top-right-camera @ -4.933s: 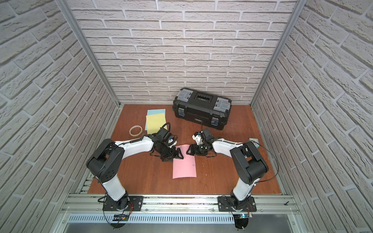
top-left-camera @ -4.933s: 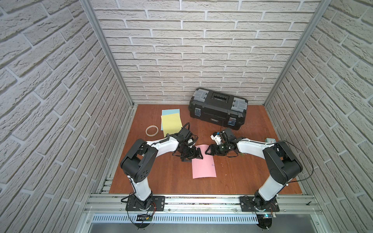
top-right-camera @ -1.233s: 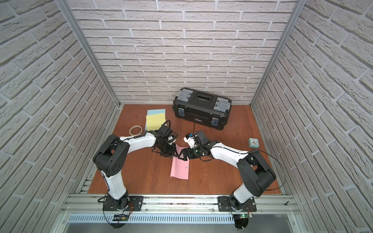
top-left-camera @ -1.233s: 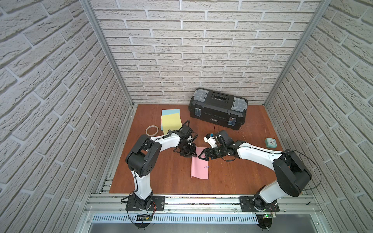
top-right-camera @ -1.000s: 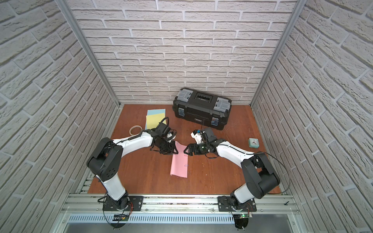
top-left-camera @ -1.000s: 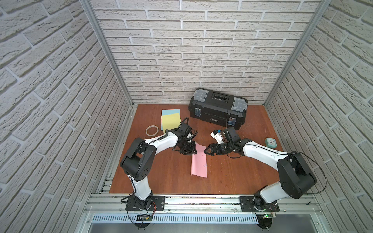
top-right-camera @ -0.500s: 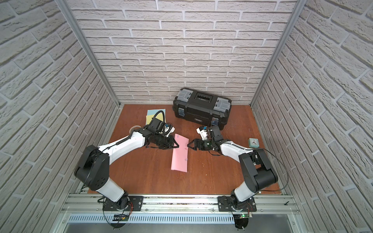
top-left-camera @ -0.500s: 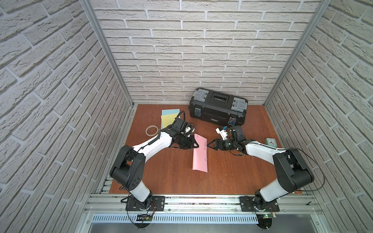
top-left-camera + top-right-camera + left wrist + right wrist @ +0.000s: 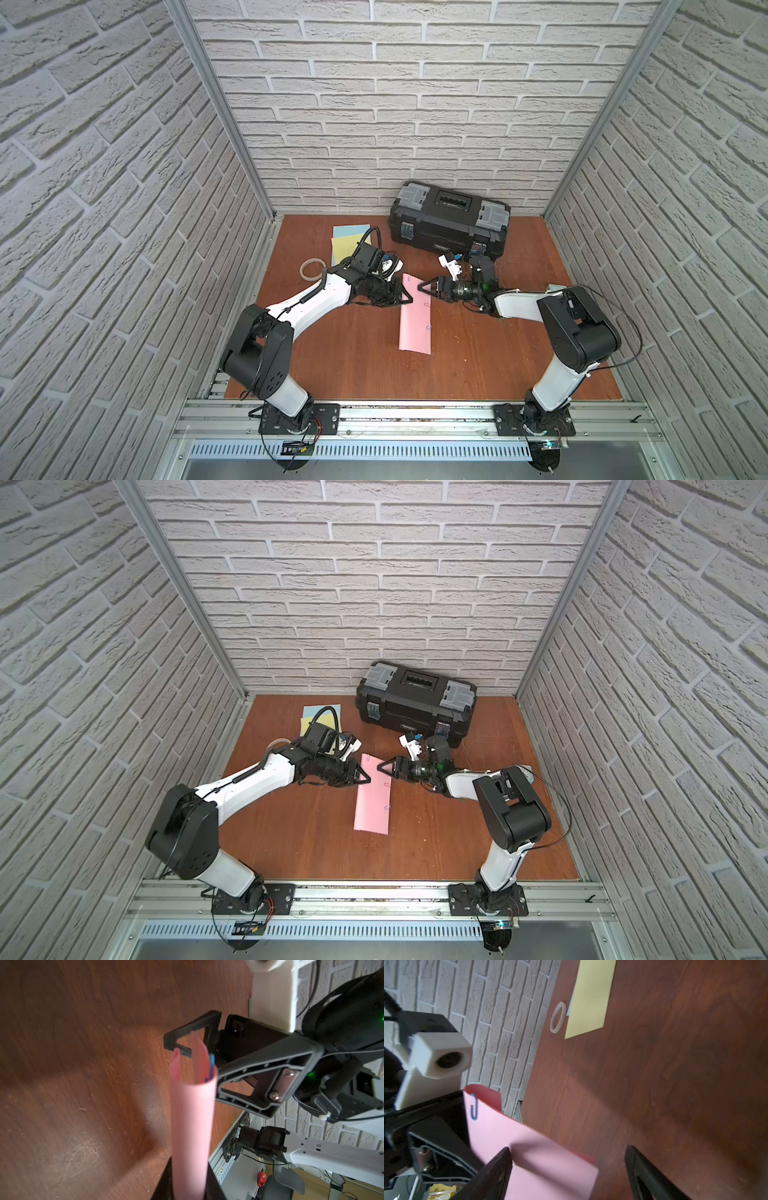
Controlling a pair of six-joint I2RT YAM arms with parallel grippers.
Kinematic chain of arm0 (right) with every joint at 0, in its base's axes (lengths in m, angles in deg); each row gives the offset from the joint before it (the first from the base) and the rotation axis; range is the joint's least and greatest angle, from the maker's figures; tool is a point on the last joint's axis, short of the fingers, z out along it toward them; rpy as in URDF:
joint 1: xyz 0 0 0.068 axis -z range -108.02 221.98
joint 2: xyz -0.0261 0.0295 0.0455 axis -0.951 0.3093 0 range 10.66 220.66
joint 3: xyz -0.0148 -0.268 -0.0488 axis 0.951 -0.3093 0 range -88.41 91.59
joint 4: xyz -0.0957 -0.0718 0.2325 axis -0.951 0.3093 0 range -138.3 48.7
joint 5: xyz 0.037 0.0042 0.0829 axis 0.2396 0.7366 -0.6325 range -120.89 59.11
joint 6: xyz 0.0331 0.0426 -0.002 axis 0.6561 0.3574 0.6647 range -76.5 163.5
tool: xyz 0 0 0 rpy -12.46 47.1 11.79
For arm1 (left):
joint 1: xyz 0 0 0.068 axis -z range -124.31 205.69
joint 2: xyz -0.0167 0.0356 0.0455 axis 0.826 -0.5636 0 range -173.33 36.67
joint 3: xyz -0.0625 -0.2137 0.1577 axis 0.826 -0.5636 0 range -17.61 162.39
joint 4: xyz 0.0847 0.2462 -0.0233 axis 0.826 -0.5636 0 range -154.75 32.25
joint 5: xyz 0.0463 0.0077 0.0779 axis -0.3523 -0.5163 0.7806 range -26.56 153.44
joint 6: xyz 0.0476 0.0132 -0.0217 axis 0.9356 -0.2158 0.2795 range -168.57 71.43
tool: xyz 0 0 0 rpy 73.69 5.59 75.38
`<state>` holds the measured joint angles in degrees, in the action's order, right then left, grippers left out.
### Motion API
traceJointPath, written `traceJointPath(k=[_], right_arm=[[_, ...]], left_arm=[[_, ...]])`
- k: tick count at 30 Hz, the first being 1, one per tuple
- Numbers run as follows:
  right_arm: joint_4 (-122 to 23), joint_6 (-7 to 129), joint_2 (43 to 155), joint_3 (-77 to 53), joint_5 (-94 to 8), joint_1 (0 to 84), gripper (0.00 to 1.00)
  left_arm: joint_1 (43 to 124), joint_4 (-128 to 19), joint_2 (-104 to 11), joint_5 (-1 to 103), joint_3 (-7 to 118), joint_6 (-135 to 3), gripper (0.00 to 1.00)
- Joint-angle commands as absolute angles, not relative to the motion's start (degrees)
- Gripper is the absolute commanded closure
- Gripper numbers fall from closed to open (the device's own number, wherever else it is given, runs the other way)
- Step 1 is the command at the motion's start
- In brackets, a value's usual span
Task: Unclip the paperclips from the documents
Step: Adjust the document.
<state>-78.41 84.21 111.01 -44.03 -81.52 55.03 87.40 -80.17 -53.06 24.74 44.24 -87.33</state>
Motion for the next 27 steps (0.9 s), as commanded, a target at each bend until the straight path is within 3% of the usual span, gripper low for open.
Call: traceJointPath(k=[1,16,27], right_arm=[[-87.6,88.3,110.4,-45.1,-86.6,54.8,0.17],[-83.9,86.9,105.7,-45.6,-89.0,54.9,0.31],[-81.6,84.6,108.2,-42.7,-89.4,54.6,0.42]], left_arm=[[86.7,-77.8,-52.2,23.2,43.4,-87.1,0.79],[84.7,-78.3,-51.6,23.0,42.3,-86.1,0.81],[85.5,-77.1,-51.2,20.6,42.7,-86.1,0.82]])
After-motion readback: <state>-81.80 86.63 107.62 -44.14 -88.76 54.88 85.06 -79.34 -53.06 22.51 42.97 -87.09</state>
